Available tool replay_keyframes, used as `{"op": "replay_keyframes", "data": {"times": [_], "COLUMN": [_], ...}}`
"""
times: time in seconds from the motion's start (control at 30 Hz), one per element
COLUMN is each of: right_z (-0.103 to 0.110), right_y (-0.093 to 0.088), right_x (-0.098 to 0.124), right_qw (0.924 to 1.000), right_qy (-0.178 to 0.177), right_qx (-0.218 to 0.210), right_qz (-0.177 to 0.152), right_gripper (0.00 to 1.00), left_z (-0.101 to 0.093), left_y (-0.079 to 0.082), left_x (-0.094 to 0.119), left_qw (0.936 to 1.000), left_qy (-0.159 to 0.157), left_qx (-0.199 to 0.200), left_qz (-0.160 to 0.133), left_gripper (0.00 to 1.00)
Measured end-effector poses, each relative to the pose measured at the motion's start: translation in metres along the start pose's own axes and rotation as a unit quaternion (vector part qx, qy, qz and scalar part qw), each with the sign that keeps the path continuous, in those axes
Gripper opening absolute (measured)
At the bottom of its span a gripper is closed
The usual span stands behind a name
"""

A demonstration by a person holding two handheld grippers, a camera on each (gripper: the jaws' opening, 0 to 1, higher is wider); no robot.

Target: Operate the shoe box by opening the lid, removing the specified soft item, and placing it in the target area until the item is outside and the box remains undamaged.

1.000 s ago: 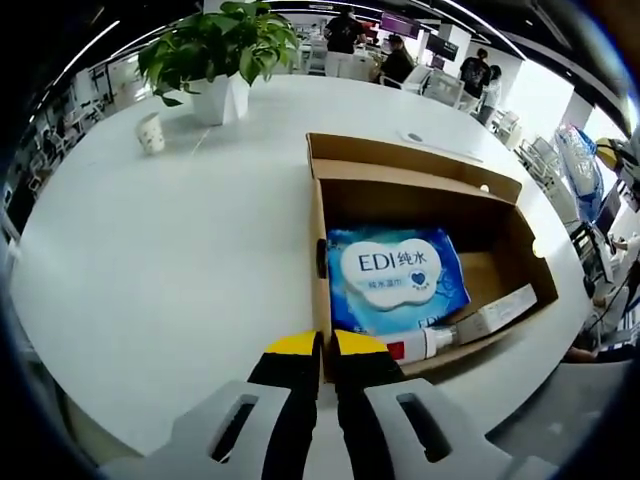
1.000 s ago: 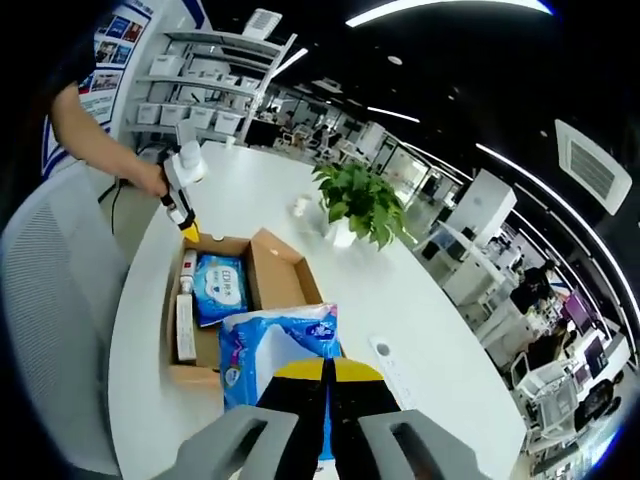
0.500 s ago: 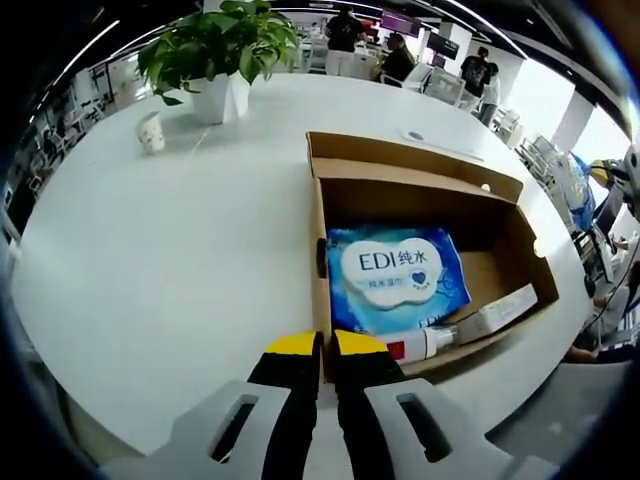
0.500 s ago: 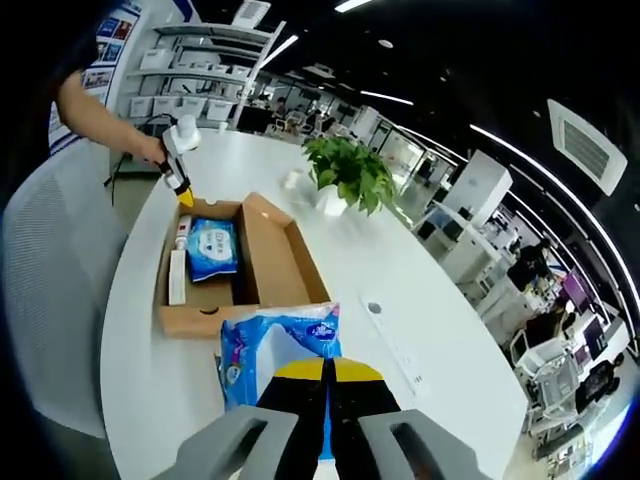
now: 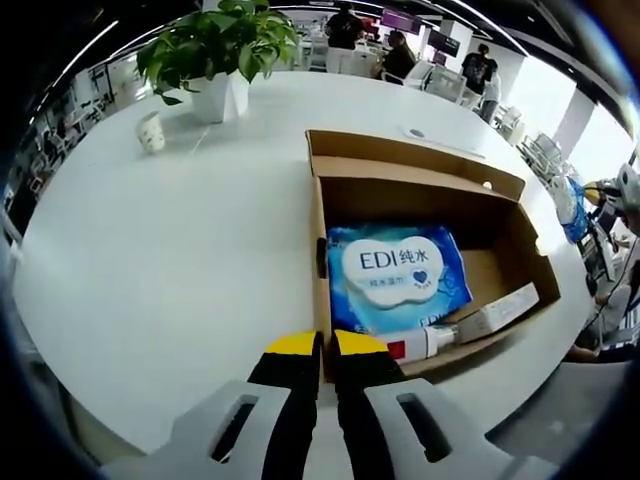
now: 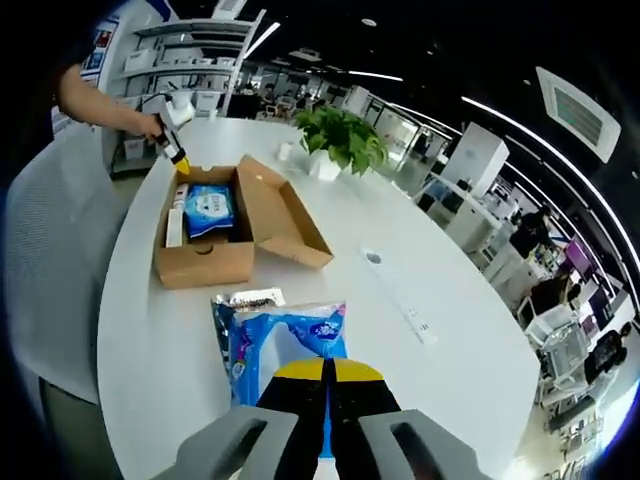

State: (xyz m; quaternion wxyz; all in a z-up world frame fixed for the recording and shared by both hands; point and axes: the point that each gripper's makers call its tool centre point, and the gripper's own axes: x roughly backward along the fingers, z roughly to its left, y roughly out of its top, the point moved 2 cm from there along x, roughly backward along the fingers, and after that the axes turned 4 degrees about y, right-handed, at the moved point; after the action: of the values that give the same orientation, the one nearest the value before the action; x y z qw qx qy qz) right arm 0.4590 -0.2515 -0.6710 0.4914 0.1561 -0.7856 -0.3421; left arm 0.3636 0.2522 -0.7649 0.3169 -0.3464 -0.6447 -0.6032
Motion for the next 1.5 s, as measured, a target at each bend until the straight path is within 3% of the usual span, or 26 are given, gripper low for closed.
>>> {"op": "replay_keyframes", "data": {"times": [0.23,0.7,1.1,1.5], "right_z": [0.003,0.002,-0.001,-0.002], "right_y": [-0.037,-0.085,-0.110,-0.113], "right_x": [-0.002,-0.014,-0.024,-0.026], "right_qw": [0.9994,0.9963,0.9918,0.9871], "right_qy": [0.003,0.006,-0.005,-0.036], "right_qx": [-0.024,-0.060,-0.093,-0.119], "right_qz": [0.024,0.061,0.088,0.100], "right_gripper": [0.00,0.00,0.00,0.00], "left_z": [0.001,0.000,0.001,0.000], "left_y": [0.000,0.000,0.000,-0.001], "left_x": [-0.001,0.000,-0.001,0.000], "left_qw": [1.0000,0.9999,0.9999,0.9999], "left_qy": [0.005,0.011,0.012,0.009], "left_qx": [-0.005,-0.007,-0.009,-0.011], "left_qz": [0.003,0.006,0.007,0.008], "left_gripper": [0.02,0.02,0.02,0.02]}}
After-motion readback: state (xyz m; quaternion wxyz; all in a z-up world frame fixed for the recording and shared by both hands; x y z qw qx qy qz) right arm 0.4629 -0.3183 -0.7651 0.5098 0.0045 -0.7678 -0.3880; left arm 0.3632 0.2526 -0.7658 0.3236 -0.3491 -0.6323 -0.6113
